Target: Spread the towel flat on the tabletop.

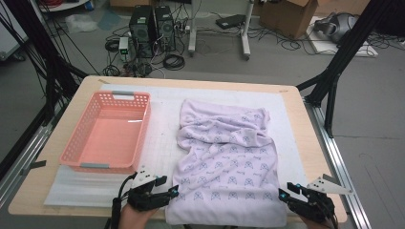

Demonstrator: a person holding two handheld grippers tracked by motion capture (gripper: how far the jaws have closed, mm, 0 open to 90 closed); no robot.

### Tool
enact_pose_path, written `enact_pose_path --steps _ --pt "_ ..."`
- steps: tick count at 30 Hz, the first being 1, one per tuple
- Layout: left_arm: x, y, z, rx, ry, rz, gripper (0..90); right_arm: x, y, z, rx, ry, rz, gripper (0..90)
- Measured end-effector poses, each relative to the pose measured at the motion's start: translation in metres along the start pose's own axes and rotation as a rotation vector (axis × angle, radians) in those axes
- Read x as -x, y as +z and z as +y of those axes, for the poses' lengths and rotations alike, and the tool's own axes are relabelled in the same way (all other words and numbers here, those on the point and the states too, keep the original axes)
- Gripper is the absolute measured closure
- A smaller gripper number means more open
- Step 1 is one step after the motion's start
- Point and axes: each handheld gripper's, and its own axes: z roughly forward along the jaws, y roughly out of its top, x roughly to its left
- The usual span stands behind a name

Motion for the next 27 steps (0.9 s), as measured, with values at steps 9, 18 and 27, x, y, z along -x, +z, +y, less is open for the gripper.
enact_pose_path --steps 9,18,27 --pt "0.012 0.008 -0.001 -0.025 0.09 0.045 86.6 -0.005 0.031 0.002 -0.112 -0.073 -0.036 83.7" --pt "0.008 -0.028 -0.017 0.009 0.049 0.01 87.3 -0.007 0.0 -0.018 -0.111 -0.082 0.03 85.2" --pt "0.014 -0.039 -0.024 0.024 0.048 -0.023 63.0 -0.009 -0.016 -0.028 -0.105 -0.067 0.064 62.4"
